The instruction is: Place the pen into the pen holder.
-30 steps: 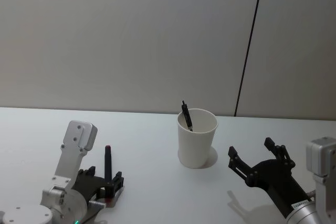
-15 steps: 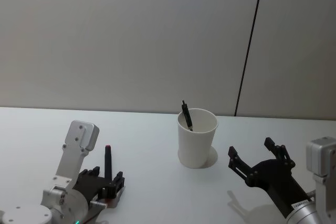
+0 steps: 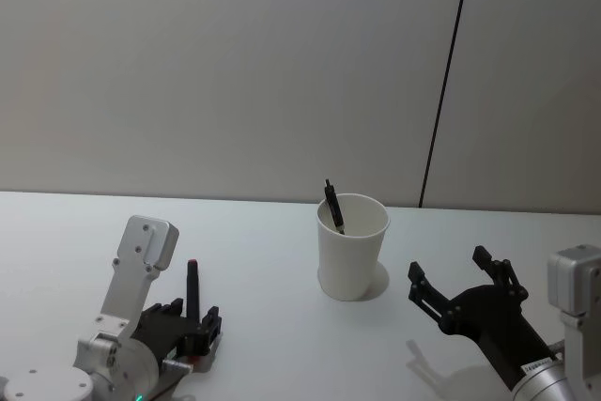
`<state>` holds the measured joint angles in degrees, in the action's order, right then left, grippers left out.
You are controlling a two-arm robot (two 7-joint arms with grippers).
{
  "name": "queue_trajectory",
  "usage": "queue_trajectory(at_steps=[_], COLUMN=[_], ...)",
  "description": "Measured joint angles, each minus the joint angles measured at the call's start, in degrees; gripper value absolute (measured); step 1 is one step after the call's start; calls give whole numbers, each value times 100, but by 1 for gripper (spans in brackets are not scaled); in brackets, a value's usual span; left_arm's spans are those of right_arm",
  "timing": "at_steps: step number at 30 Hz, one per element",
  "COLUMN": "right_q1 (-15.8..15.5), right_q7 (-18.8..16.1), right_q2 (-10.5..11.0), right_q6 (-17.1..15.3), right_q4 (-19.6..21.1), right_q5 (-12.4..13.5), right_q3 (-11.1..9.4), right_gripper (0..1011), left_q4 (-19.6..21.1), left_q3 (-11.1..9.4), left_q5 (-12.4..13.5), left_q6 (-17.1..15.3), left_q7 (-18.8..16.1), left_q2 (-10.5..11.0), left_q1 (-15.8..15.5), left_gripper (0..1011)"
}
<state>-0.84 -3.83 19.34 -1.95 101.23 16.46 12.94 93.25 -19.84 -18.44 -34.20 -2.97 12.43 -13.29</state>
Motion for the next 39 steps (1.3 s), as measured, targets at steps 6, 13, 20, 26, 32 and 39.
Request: queue_trajectory(at_steps=[6,13,20,26,32,39], right_q1=[0,0,0,0,0,0], right_q7=[0,0,0,0,0,0], right_q2=[0,0,0,0,0,0], right_q6=[0,0,0,0,0,0], right_q4=[0,0,0,0,0,0], right_q5=[0,0,0,0,0,0], right_q3=[0,0,0,0,0,0], right_gripper=[1001,1001,1001,1001,1001,1001], left_q4=[1,5,7,9,19,42], left_q3=[1,4,11,15,29,63], left_q5=[1,10,19,23,39,64], left_q6=[2,2,2,1,1,25], left_q7=[5,6,7,7,7,-2], left_q2=[0,-4,-10,-13,-21,-33], left_q1=[-1,5,10,14,27,63], left_gripper=[500,457,364,201,200,200])
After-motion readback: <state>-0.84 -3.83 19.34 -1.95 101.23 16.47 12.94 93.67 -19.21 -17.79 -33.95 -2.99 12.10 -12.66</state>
